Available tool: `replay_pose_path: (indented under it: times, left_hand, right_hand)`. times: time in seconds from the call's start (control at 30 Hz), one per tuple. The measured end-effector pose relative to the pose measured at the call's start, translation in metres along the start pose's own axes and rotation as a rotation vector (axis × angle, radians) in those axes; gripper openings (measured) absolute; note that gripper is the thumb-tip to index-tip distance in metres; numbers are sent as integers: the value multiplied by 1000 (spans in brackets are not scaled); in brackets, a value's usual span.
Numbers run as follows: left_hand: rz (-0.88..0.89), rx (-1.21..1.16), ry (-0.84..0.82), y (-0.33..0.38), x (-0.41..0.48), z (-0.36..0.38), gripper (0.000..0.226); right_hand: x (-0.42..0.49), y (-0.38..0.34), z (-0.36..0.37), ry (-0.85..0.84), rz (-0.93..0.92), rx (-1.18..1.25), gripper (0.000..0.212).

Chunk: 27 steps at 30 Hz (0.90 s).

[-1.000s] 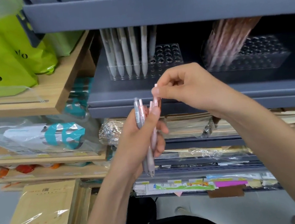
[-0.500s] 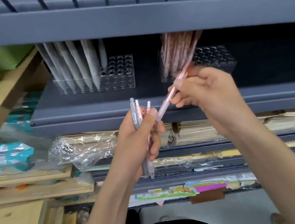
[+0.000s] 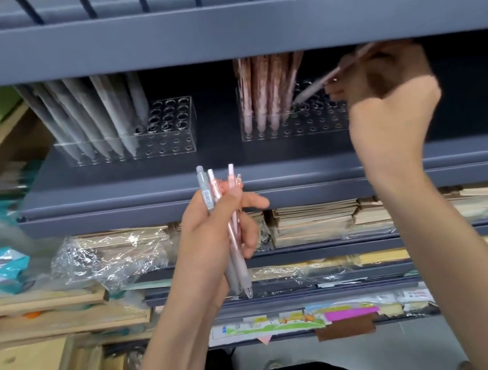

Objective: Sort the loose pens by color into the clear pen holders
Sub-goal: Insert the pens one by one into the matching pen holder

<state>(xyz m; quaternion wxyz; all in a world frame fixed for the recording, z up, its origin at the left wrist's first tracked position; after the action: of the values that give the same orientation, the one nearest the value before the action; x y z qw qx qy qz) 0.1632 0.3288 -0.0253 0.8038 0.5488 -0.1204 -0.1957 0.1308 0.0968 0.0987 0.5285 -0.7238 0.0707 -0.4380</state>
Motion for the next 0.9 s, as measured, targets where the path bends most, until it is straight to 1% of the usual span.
replay_pose_path:
  times: [0.07,0.1,0.17,0.23,0.3,0.37,0.43,0.53,0.7,0.83,0.9]
  left_hand:
    - [24,47,-9,1,-1,1,16]
    - [30,66,-12,2,-2,0,16]
    - [33,79,-7,2,-3,-2,16]
    - [35,88,-4,3,-3,-4,14]
    - [33,119,-1,3,-2,-5,16]
    - [25,154,-8,4,-2,-7,20]
    - [8,173,-21,3,-2,-7,25]
    - [3,153,-51,4,-1,-7,21]
    - [20,151,-118,7,-1,-3,18]
    - [-2,162,-98,8,-4,-9,21]
    - [2,186,-109,11,-6,-13,22]
  right_hand:
    - [3,4,12,-35,-8,-40,22]
    - [5,6,18,-67,-8,-88,19]
    - [10,7,31,-148,-10,-322,3]
    - [16,7,44,-233,-13,-557,13]
    - [19,10,55,-319,35,-671,22]
    - [21,6,61,-359,41,-759,27]
    - [22,4,64,-375,40,-802,29]
    - [22,1,68,-403,34,-875,33]
    - [23,-4,74,-422,21,-876,32]
    - [23,1,71,-389,53,-849,33]
    - [18,1,63,-342,78,-809,31]
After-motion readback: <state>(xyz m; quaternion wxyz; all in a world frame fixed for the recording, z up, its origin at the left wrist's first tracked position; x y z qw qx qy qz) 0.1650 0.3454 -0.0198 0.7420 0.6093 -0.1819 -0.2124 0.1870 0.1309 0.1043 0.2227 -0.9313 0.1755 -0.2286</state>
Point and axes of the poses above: each hand's wrist, its own x-axis towards the middle knuckle, its own z-axis out of the palm, y = z × x, the point moved 9 cm from there along x, towards the middle knuckle, and after that the axes turned 8 degrees about -y, right-handed, at the moved point
